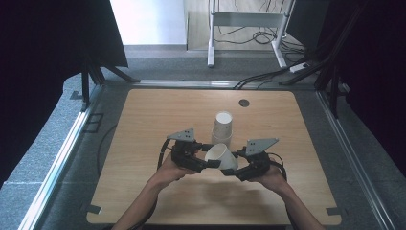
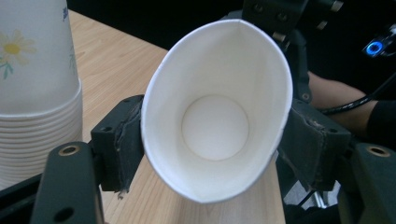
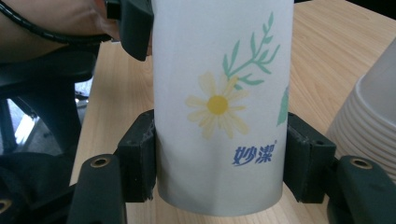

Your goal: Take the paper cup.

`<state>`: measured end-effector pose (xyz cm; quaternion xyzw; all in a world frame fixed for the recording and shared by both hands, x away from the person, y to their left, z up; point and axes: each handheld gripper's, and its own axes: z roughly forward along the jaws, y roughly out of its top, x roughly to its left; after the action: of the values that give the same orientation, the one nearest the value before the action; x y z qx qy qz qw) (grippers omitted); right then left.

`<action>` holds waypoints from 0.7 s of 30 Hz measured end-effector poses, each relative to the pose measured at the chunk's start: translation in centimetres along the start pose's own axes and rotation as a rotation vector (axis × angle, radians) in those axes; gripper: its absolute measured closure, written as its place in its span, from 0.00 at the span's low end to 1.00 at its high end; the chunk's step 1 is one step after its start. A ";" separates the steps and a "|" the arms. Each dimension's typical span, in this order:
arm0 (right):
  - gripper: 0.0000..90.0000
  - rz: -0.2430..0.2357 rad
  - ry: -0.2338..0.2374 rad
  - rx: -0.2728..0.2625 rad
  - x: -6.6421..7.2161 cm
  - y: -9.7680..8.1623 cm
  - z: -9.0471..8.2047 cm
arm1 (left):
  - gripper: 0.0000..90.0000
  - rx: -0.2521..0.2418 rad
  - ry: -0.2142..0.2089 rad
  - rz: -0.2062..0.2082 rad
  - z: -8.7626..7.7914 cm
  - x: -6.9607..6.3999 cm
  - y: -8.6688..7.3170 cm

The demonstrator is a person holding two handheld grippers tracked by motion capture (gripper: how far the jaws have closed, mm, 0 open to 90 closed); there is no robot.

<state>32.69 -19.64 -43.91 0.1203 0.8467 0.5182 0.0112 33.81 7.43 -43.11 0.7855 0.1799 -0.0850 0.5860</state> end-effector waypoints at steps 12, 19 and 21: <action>0.41 0.034 0.026 0.000 -0.3 -0.4 0.4 | 0.37 0.006 0.024 0.023 0.2 -0.2 -0.1; 0.28 0.017 -0.019 0.069 -0.3 -0.3 0.9 | 0.39 0.050 0.071 0.071 0.1 -0.7 0.6; 0.22 0.014 -0.042 0.078 -0.3 -0.3 0.9 | 0.40 0.061 0.092 0.081 -0.2 -0.8 0.7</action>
<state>33.00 -19.04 -44.66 0.1374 0.8649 0.4822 0.0208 33.36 7.28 -42.16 0.8128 0.1722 -0.0305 0.5557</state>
